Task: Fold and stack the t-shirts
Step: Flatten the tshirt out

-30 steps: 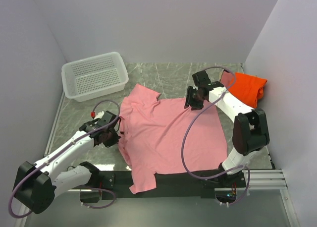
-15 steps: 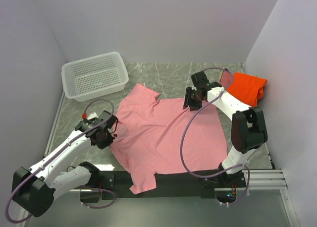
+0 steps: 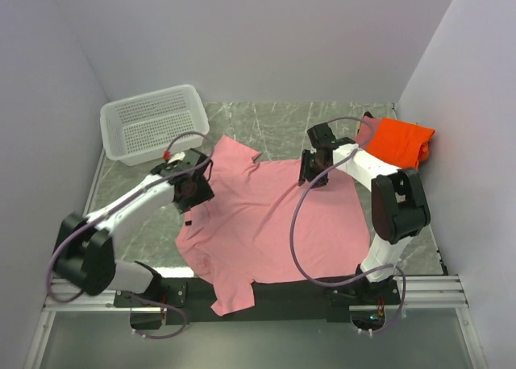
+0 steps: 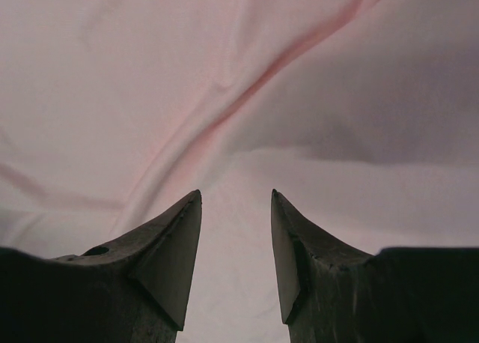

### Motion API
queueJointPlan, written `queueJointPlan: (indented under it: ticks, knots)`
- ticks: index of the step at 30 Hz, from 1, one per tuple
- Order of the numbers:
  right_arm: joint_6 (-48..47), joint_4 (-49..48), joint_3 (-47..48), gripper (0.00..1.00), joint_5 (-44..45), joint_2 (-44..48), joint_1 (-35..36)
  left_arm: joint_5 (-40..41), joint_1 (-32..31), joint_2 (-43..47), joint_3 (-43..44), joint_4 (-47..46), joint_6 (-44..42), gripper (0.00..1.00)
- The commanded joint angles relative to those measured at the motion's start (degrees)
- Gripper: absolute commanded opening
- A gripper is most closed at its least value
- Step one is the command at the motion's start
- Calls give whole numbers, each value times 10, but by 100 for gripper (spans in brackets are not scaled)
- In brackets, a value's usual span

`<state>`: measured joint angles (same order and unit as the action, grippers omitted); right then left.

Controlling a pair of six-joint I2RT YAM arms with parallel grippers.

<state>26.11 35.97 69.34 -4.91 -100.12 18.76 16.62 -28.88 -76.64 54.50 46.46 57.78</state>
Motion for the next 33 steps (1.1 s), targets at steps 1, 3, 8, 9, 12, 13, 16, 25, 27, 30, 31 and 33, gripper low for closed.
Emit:
queueJointPlan:
  ticks: [1, 3, 8, 9, 12, 13, 16, 25, 27, 30, 31, 33]
  knots:
    - [-5, -3, 18, 49, 18, -35, 3, -52, -8, -66, 32, -122, -46, 68]
    - [-8, 2, 32, 49, 23, -57, 3, -67, -8, -114, 46, -150, -60, 67]
    - [-7, 9, 53, 49, 24, -93, 3, -77, -7, -215, 96, -182, -95, 66]
    - [-6, 9, 59, 49, 25, -104, 4, -75, -7, -241, 100, -182, -98, 65]
    - [-4, 16, 74, 49, 25, -127, 3, -79, 3, -281, 109, -190, -108, 65]
    - [-2, 18, 78, 49, 26, -133, 2, -79, 8, -291, 112, -192, -110, 64]
    - [0, 31, 101, 48, 27, -154, 2, -81, 32, -329, 133, -189, -129, 63]
    - [8, 74, 204, 48, 33, -224, -7, -81, 66, -443, 290, -149, -194, 62]
    - [9, 82, 235, 48, 34, -242, -11, -78, 73, -477, 338, -139, -209, 62]
    - [8, 100, 280, 48, 32, -267, -21, -77, 88, -521, 405, -117, -229, 62]
    - [7, 108, 292, 48, 33, -274, -22, -79, 94, -532, 422, -113, -240, 62]
    - [4, 119, 331, 48, 35, -295, -29, -84, 95, -555, 468, -110, -253, 63]
